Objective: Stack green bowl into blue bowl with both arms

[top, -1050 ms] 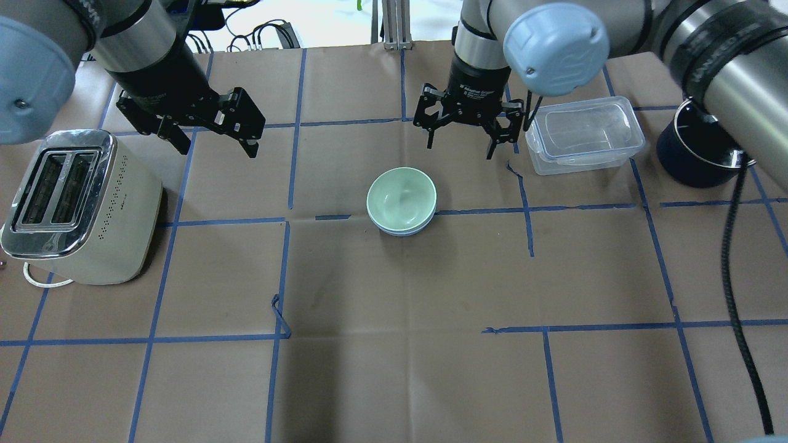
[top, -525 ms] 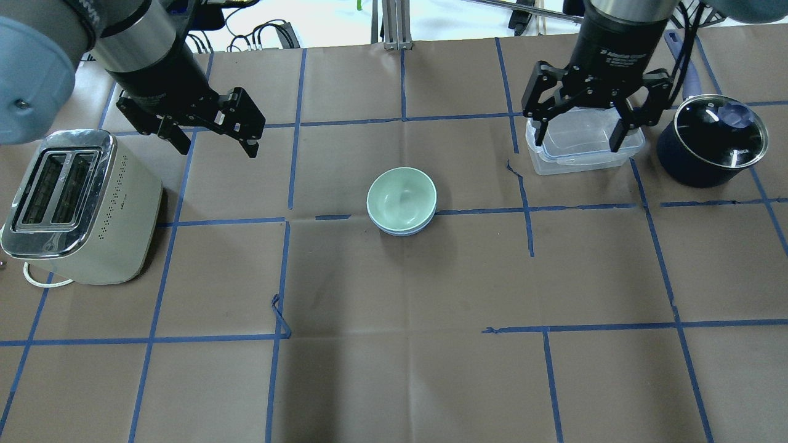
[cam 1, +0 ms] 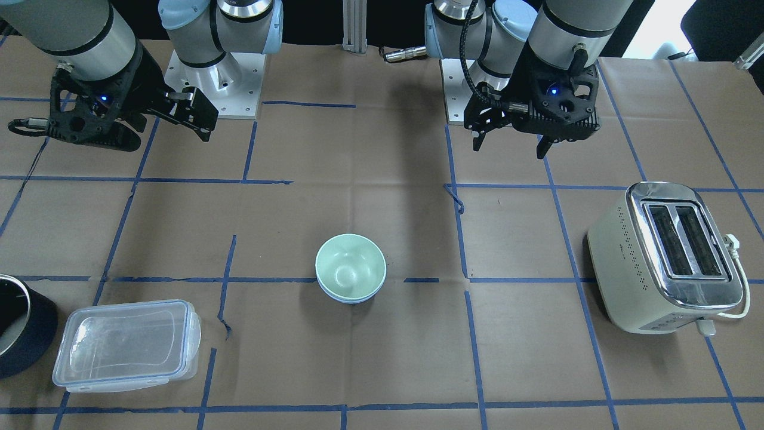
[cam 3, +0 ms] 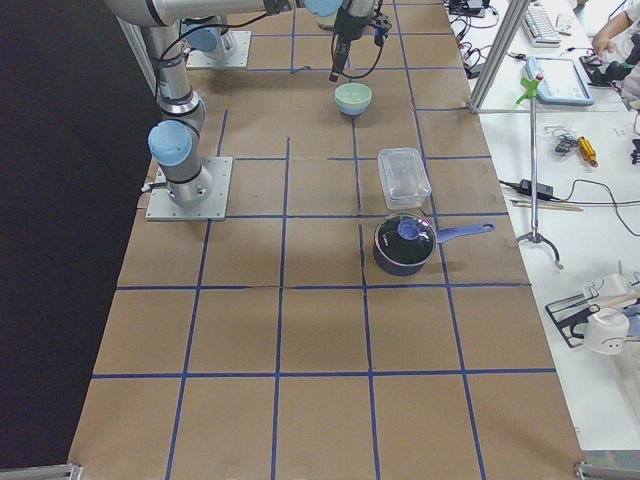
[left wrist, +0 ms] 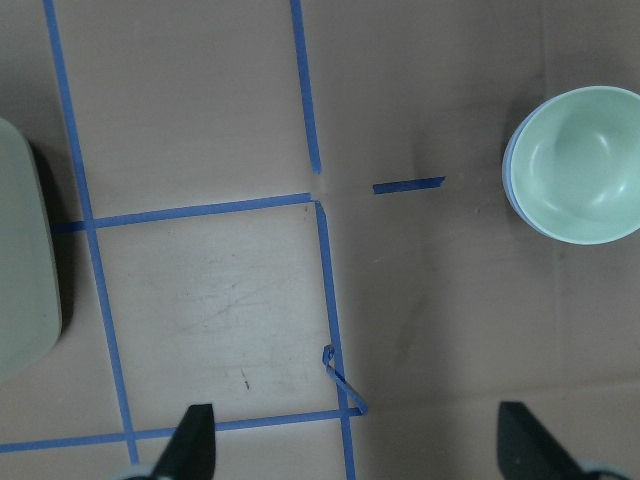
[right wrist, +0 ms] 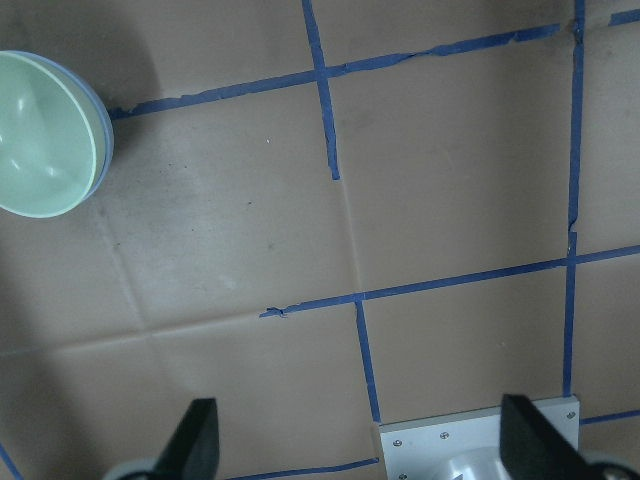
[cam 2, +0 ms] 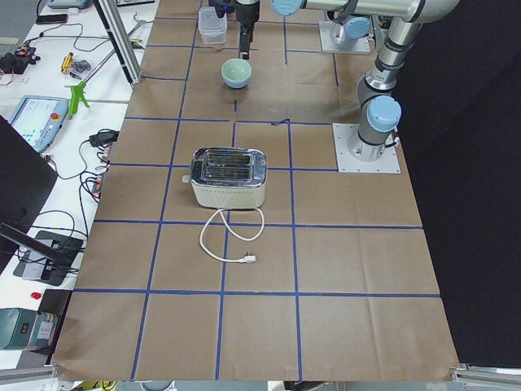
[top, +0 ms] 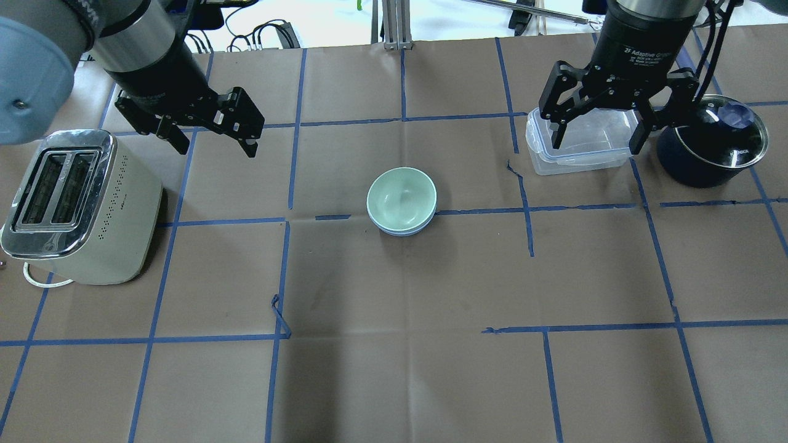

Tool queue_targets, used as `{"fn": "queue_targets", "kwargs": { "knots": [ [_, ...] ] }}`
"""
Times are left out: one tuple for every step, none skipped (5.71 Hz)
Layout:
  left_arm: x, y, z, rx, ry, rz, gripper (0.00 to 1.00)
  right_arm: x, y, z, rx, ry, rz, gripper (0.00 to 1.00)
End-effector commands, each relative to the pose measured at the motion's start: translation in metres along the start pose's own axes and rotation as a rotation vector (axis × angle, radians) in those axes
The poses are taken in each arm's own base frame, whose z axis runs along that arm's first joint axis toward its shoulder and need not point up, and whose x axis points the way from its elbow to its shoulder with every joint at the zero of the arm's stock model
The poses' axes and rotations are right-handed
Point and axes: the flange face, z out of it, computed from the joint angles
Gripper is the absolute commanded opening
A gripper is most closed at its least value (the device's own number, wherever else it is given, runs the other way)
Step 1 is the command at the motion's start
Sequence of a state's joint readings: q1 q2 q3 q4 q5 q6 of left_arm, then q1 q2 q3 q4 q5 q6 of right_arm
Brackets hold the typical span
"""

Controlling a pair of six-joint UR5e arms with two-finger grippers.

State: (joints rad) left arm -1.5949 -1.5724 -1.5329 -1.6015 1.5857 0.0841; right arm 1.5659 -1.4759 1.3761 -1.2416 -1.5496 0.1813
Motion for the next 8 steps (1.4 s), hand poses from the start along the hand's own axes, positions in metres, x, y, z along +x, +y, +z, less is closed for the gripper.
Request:
{"fn": "queue_targets", "kwargs": {
  "knots": [
    [-0.001, 0.0, 0.0, 0.0, -0.01, -0.004, 0.99, -0.023, -0.001, 0.015, 0.022, 0.013, 0.017, 1.0],
    [-0.001, 0.0, 0.0, -0.002, -0.01, -0.004, 0.99, -0.022, -0.003, 0.032, 0.026, 0.019, 0.006, 1.0],
    [-0.001, 0.0, 0.0, 0.0, -0.01, -0.004, 0.99, -0.015, 0.0, 0.041, 0.025, 0.022, -0.021, 0.99],
    [-0.001, 0.0, 0.0, -0.002, -0.01, -0.004, 0.99, -0.014, 0.001, 0.033, 0.091, 0.011, -0.027, 1.0],
    [-0.001, 0.0, 0.0, -0.002, -0.01, -0.004, 0.99, -0.013, 0.0, 0.033, 0.094, 0.008, -0.024, 1.0],
    [-0.001, 0.0, 0.0, -0.002, -0.01, -0.004, 0.99, -0.013, 0.0, 0.032, 0.096, 0.009, -0.024, 1.0],
    [-0.001, 0.0, 0.0, -0.002, -0.01, -0.004, 0.99, -0.013, 0.0, 0.033, 0.094, 0.01, -0.024, 1.0],
    [-0.001, 0.0, 0.0, -0.002, -0.01, -0.004, 0.99, -0.013, 0.0, 0.033, 0.094, 0.01, -0.024, 1.0]
  ]
}}
